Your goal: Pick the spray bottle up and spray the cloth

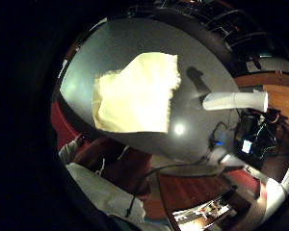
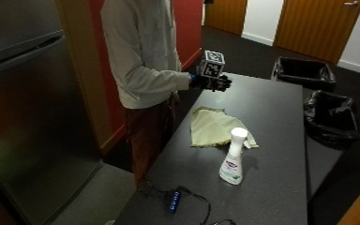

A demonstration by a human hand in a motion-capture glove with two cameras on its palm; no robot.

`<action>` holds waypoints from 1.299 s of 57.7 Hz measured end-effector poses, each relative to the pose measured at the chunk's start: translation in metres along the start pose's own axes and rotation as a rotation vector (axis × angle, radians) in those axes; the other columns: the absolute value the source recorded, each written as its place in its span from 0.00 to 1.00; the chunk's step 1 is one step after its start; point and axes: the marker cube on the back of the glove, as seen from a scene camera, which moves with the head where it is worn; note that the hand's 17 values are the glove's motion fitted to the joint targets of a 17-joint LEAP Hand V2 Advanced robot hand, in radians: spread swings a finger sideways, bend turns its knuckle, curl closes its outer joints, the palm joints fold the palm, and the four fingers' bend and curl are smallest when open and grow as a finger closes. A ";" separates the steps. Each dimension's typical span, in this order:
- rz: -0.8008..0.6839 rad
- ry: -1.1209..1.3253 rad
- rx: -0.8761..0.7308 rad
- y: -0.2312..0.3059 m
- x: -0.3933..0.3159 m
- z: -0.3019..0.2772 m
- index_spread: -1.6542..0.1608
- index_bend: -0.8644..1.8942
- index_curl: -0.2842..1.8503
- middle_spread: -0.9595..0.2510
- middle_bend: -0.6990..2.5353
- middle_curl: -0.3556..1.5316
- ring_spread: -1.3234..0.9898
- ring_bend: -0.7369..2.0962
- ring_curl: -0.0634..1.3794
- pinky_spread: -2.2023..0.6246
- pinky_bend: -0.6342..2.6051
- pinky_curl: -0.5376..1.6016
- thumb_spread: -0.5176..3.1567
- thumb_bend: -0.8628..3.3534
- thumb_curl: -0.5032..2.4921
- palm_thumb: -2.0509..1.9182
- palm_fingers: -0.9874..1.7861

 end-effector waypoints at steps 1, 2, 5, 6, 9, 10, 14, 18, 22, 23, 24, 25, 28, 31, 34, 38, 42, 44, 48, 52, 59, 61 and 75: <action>0.000 0.000 0.000 0.000 0.000 0.000 0.79 0.38 0.16 0.78 0.28 0.21 0.58 0.32 0.05 0.82 0.29 0.28 0.25 0.27 0.21 0.64 0.39; 0.001 0.001 0.001 0.000 0.000 0.001 0.78 0.38 0.16 0.78 0.28 0.22 0.58 0.32 0.06 0.82 0.29 0.29 0.26 0.27 0.21 0.64 0.39; 0.009 0.004 -0.001 -0.002 -0.003 0.003 0.74 0.38 0.18 0.78 0.28 0.23 0.59 0.33 0.07 0.83 0.30 0.30 0.30 0.27 0.22 0.65 0.38; 0.012 0.003 -0.004 -0.002 -0.004 0.003 0.73 0.38 0.18 0.78 0.28 0.24 0.59 0.33 0.07 0.84 0.30 0.31 0.31 0.27 0.23 0.66 0.38; 0.018 0.002 -0.010 -0.002 -0.004 0.004 0.71 0.38 0.19 0.77 0.28 0.25 0.59 0.33 0.08 0.84 0.30 0.32 0.34 0.26 0.23 0.66 0.38; 0.020 0.002 -0.007 -0.002 -0.004 0.004 0.71 0.38 0.20 0.77 0.28 0.25 0.59 0.33 0.08 0.85 0.30 0.32 0.34 0.26 0.24 0.66 0.38; 0.032 -0.002 0.006 -0.003 0.003 0.001 0.69 0.38 0.21 0.77 0.28 0.27 0.59 0.33 0.09 0.85 0.29 0.33 0.36 0.25 0.25 0.67 0.37; 0.036 -0.009 0.015 -0.003 0.007 -0.001 0.68 0.38 0.22 0.77 0.28 0.28 0.60 0.33 0.10 0.85 0.29 0.34 0.38 0.24 0.25 0.67 0.37; 0.048 -0.012 0.032 -0.003 0.006 -0.002 0.68 0.38 0.23 0.77 0.28 0.29 0.60 0.33 0.11 0.86 0.30 0.35 0.38 0.24 0.26 0.68 0.37; 0.051 -0.011 0.036 -0.003 0.007 -0.002 0.68 0.38 0.23 0.77 0.28 0.29 0.60 0.33 0.11 0.86 0.30 0.35 0.39 0.23 0.26 0.68 0.37; 0.054 -0.012 0.040 -0.002 0.008 -0.003 0.68 0.38 0.23 0.77 0.28 0.30 0.60 0.33 0.12 0.86 0.30 0.35 0.39 0.23 0.26 0.68 0.37; 0.057 -0.012 0.043 -0.001 0.010 -0.004 0.67 0.38 0.23 0.77 0.28 0.30 0.60 0.33 0.12 0.86 0.29 0.35 0.39 0.23 0.27 0.68 0.37; 0.066 -0.018 0.054 0.001 0.012 -0.005 0.67 0.38 0.24 0.77 0.28 0.30 0.60 0.33 0.12 0.86 0.29 0.36 0.39 0.22 0.27 0.68 0.37; 0.074 -0.024 0.067 0.004 0.015 -0.006 0.67 0.38 0.24 0.77 0.28 0.31 0.60 0.33 0.13 0.86 0.29 0.36 0.39 0.22 0.27 0.68 0.37; 0.082 -0.028 0.083 0.006 0.018 -0.007 0.67 0.38 0.25 0.77 0.28 0.31 0.60 0.33 0.14 0.86 0.29 0.37 0.40 0.21 0.28 0.69 0.37; 0.103 -0.034 0.107 0.008 0.022 -0.008 0.67 0.38 0.25 0.77 0.28 0.32 0.60 0.33 0.14 0.86 0.29 0.37 0.40 0.21 0.28 0.69 0.37; 0.120 -0.047 0.144 0.013 0.029 -0.010 0.67 0.38 0.26 0.77 0.28 0.32 0.60 0.33 0.15 0.86 0.29 0.38 0.40 0.20 0.29 0.70 0.37; 0.134 -0.059 0.168 0.015 0.033 -0.012 0.67 0.38 0.26 0.77 0.28 0.33 0.60 0.33 0.15 0.86 0.29 0.38 0.40 0.20 0.29 0.70 0.38; 0.164 -0.078 0.213 0.019 0.040 -0.014 0.67 0.38 0.26 0.78 0.28 0.33 0.59 0.33 0.15 0.86 0.29 0.38 0.40 0.20 0.29 0.70 0.38; 0.194 -0.085 0.264 0.022 0.047 -0.017 0.68 0.38 0.27 0.78 0.28 0.34 0.59 0.33 0.16 0.86 0.28 0.38 0.40 0.20 0.30 0.70 0.39; 0.273 -0.127 0.354 0.027 0.057 -0.020 0.69 0.37 0.27 0.78 0.28 0.35 0.59 0.33 0.17 0.86 0.28 0.39 0.40 0.20 0.30 0.70 0.40; 0.299 -0.146 0.380 0.027 0.061 -0.022 0.69 0.37 0.27 0.78 0.28 0.35 0.59 0.33 0.17 0.86 0.28 0.39 0.40 0.20 0.30 0.70 0.40; 0.451 -0.205 0.590 0.040 0.093 -0.028 0.71 0.36 0.26 0.77 0.29 0.36 0.58 0.34 0.19 0.86 0.28 0.40 0.40 0.20 0.31 0.71 0.42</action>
